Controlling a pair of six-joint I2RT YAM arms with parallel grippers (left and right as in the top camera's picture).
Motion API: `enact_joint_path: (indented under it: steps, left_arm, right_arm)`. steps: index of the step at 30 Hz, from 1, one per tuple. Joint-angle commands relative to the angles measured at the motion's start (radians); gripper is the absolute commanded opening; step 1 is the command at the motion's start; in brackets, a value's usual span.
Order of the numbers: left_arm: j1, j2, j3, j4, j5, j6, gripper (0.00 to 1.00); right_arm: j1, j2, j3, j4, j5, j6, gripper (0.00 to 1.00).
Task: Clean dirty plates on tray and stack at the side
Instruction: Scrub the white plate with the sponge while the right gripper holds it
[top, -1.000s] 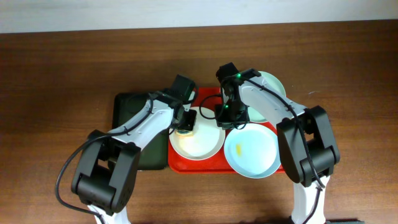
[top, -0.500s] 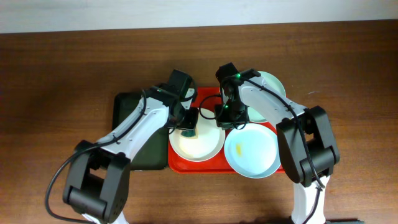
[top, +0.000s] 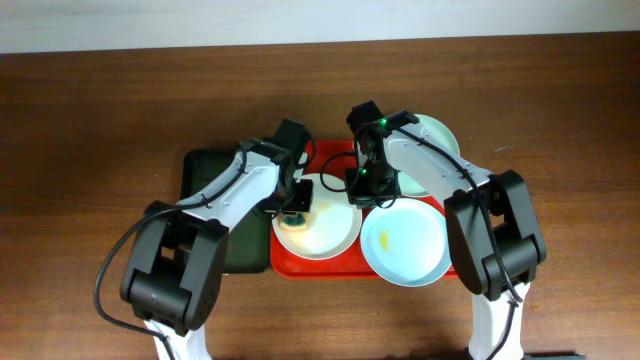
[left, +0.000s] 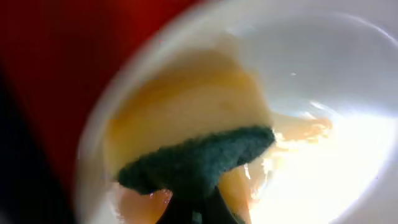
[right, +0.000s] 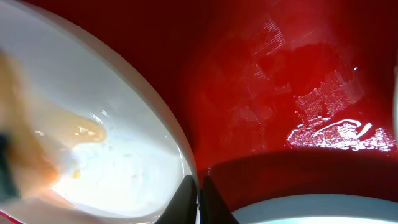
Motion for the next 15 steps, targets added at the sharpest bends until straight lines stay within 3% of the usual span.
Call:
enact_joint_path:
  steps: [1,3,7,15]
  left_arm:
    - [-0.008,0.029,0.058,-0.046,0.246,0.034,0.0]
    - [-0.008,-0.007,0.124,-0.103,0.216,0.035,0.0]
    - [-0.008,-0.064,0.15,-0.136,-0.018,0.006,0.0]
    - [-0.015,-0.063,0.031,-0.037,-0.062,-0.059,0.0]
  right_arm:
    - [0.013,0.007,0.006,0.012,0.002,0.005,0.04]
    - [0.013,0.007,0.006,0.012,0.002,0.005,0.04]
    - [0.013,0.007,0.006,0.012,0.002,0.005,0.04]
    - [0.013,0.007,0.006,0.011,0.002,0.005,0.04]
